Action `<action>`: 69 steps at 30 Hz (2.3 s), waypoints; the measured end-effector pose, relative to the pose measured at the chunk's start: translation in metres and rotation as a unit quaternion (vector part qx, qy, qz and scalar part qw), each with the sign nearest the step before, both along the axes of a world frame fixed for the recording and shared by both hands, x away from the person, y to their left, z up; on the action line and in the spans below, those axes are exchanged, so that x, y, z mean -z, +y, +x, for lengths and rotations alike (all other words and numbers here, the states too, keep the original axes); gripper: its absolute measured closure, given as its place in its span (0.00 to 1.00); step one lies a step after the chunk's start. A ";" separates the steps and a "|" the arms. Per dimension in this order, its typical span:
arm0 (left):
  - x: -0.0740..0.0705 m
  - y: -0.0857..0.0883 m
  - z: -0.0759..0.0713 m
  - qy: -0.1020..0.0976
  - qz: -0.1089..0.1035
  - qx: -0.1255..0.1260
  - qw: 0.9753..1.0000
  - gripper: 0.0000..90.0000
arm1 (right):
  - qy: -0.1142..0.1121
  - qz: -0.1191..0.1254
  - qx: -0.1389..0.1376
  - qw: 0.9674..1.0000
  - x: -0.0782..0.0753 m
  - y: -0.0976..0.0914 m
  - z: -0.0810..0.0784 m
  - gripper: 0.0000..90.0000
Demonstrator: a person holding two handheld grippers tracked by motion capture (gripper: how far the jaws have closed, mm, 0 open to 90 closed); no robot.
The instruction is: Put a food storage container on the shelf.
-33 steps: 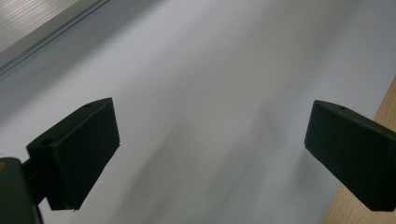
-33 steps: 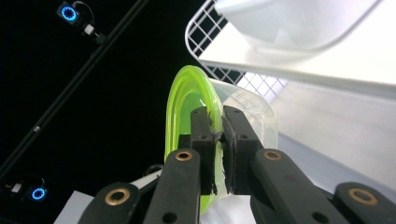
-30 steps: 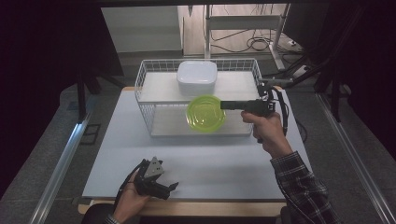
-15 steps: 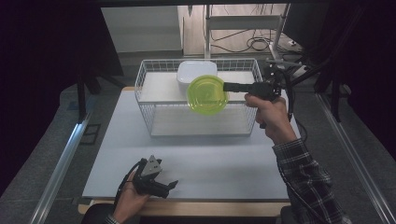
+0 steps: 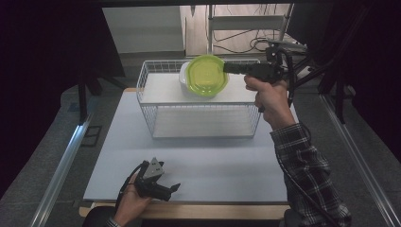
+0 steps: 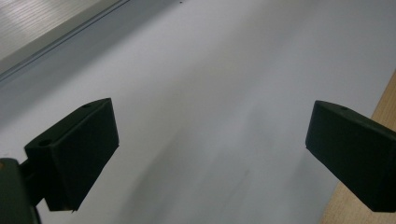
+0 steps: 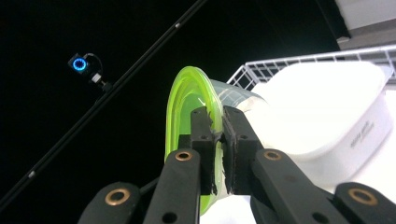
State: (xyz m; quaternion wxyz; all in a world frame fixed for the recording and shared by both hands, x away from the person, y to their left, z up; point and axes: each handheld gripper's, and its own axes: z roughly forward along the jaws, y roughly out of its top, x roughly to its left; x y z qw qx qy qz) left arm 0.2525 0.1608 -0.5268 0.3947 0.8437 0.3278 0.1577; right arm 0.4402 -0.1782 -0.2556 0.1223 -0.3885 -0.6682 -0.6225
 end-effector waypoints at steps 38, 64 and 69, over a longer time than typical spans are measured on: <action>0.001 -0.002 -0.001 0.006 0.007 0.012 1.000 0.03 | 0.027 -0.092 0.151 0.984 -0.004 0.052 0.062 0.87; 0.002 -0.002 0.000 0.006 0.011 0.013 1.000 0.02 | -0.003 -0.098 0.131 0.987 0.001 0.048 0.063 0.42; 0.002 -0.002 0.000 0.006 0.013 0.014 1.000 0.02 | -0.025 -0.110 0.120 0.986 0.000 0.043 0.056 0.35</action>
